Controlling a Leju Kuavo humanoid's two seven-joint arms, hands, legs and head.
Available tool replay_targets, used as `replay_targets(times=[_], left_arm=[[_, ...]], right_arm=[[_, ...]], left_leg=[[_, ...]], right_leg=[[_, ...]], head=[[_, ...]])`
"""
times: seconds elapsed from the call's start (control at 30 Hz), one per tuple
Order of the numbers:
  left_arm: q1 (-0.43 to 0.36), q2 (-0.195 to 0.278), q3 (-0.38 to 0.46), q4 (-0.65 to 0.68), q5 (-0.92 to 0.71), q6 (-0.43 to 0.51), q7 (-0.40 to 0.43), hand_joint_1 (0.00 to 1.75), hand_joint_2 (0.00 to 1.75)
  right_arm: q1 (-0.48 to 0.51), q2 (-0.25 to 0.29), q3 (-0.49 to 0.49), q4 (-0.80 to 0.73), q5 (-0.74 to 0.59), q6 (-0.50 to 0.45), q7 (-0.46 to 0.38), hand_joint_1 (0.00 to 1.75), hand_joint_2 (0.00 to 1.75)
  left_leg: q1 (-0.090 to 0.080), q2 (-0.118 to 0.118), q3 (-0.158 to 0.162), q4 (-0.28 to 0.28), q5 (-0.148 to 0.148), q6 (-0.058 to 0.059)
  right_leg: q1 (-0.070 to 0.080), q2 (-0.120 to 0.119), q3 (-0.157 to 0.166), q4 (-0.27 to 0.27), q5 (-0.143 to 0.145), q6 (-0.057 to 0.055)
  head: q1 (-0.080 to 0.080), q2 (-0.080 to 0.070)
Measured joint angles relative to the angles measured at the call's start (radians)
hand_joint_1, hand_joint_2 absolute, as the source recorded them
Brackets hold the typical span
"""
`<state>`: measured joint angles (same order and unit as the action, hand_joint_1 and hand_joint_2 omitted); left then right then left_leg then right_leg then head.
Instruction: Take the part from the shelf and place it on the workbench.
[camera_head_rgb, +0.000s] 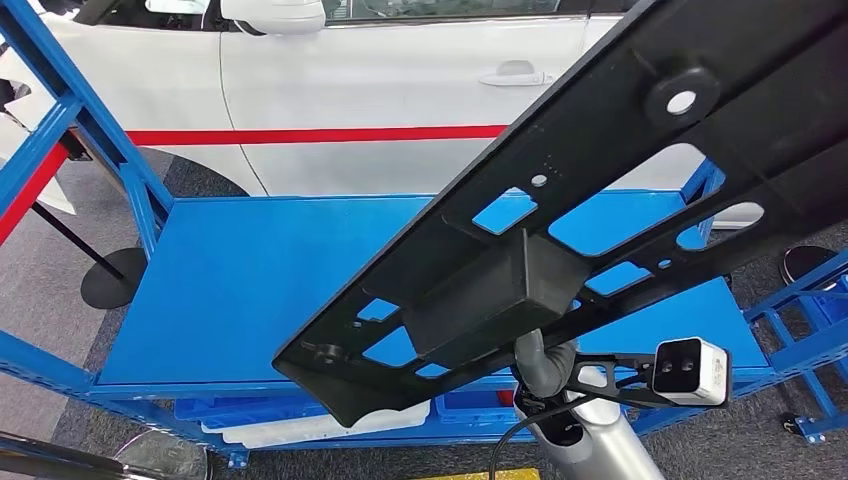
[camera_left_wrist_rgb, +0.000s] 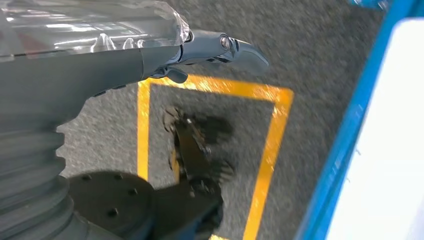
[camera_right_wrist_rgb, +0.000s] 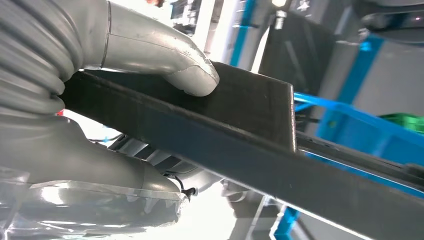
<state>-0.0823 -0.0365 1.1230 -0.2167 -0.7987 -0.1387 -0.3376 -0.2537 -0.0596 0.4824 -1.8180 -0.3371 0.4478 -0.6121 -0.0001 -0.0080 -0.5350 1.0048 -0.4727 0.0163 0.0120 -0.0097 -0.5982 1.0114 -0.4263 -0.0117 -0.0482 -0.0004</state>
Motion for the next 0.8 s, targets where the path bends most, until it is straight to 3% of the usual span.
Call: replay_targets(times=[0.07,0.1,0.2,0.23,0.27,0.3,0.37,0.43,0.53,0.63,0.7,0.8], left_arm=[[0.001,0.001,0.002,0.000,0.002,0.006,0.007,0.00,1.75],[0.001,0.001,0.004,0.000,0.003,0.008,0.010,0.00,1.75],[0.001,0.004,0.010,0.000,0.006,0.010,0.029,0.00,1.75],[0.002,0.005,0.012,0.000,0.005,0.010,0.042,0.00,1.75],[0.003,0.006,0.014,0.000,0.001,0.012,0.058,0.00,1.75],[0.004,0.006,0.016,0.000,-0.007,0.014,0.079,0.00,1.75],[0.007,0.008,0.017,0.000,-0.027,0.021,0.129,0.00,1.75],[0.010,0.010,0.016,0.000,-0.049,0.031,0.179,0.00,1.75],[0.014,0.014,0.013,0.000,-0.071,0.054,0.255,0.00,1.75],[0.020,0.016,0.013,0.000,-0.074,0.075,0.307,0.00,1.75],[0.022,0.017,0.013,0.000,-0.074,0.079,0.315,0.00,1.75],[0.022,0.017,0.013,0.000,-0.074,0.079,0.315,0.00,1.75]], right_arm=[[0.017,-0.002,0.010,0.007,0.025,-0.002,0.000,1.66,1.75],[0.023,-0.002,0.016,0.011,0.038,0.000,0.000,1.66,1.75],[0.041,-0.003,0.040,0.020,0.067,0.012,-0.001,1.66,1.75],[0.045,-0.003,0.049,0.022,0.072,0.012,0.000,1.66,1.75],[0.047,-0.002,0.055,0.023,0.074,0.009,0.002,1.66,1.75],[0.048,-0.002,0.059,0.023,0.075,0.004,0.004,1.66,1.75],[0.048,0.000,0.063,0.022,0.075,-0.010,0.006,1.66,1.75],[0.051,0.001,0.062,0.020,0.080,-0.023,0.004,1.66,1.75],[0.063,0.001,0.052,0.012,0.100,-0.030,0.001,1.66,1.75],[0.073,0.001,0.040,0.006,0.113,-0.028,0.000,1.66,1.75],[0.074,0.001,0.038,0.006,0.115,-0.028,-0.001,1.66,1.75],[0.074,0.001,0.038,0.006,0.115,-0.028,-0.001,1.66,1.75]], left_leg=[[0.003,0.002,-0.006,-0.006,0.013,0.012],[0.005,0.003,-0.011,-0.010,0.021,0.017],[0.006,0.005,-0.038,-0.010,0.040,0.022],[0.006,0.005,-0.048,-0.008,0.046,0.021],[0.006,0.005,-0.057,-0.007,0.052,0.019],[0.007,0.004,-0.065,-0.005,0.057,0.017],[0.007,0.003,-0.077,-0.001,0.066,0.009],[0.008,0.002,-0.082,0.001,0.075,-0.002],[0.010,0.001,-0.085,0.000,0.088,-0.022],[0.013,0.002,-0.105,0.040,0.036,-0.031],[0.014,0.003,-0.113,0.060,0.011,-0.032],[0.014,0.003,-0.114,0.064,0.007,-0.032]], right_leg=[[-0.002,0.003,-0.008,0.014,-0.016,0.011],[-0.004,0.005,-0.021,0.042,-0.044,0.017],[-0.015,0.008,-0.088,0.229,-0.167,0.029],[-0.018,0.008,-0.099,0.274,-0.185,0.032],[-0.021,0.008,-0.092,0.283,-0.183,0.034],[-0.024,0.008,-0.063,0.248,-0.163,0.035],[-0.027,0.008,0.036,0.101,-0.117,0.034],[-0.022,0.010,0.099,-0.001,-0.093,0.027],[-0.016,0.011,0.096,-0.017,-0.077,0.008],[-0.018,0.006,0.081,-0.025,-0.056,-0.018],[-0.016,0.005,0.076,-0.025,-0.052,-0.022],[-0.016,0.005,0.076,-0.025,-0.051,-0.023]], head=[[0.000,0.000],[0.000,0.000],[0.000,0.000],[0.000,0.000],[0.000,0.000],[0.000,0.000],[0.000,0.000],[0.000,0.000],[0.000,0.000],[0.000,0.000],[0.000,0.000],[0.000,0.000]])
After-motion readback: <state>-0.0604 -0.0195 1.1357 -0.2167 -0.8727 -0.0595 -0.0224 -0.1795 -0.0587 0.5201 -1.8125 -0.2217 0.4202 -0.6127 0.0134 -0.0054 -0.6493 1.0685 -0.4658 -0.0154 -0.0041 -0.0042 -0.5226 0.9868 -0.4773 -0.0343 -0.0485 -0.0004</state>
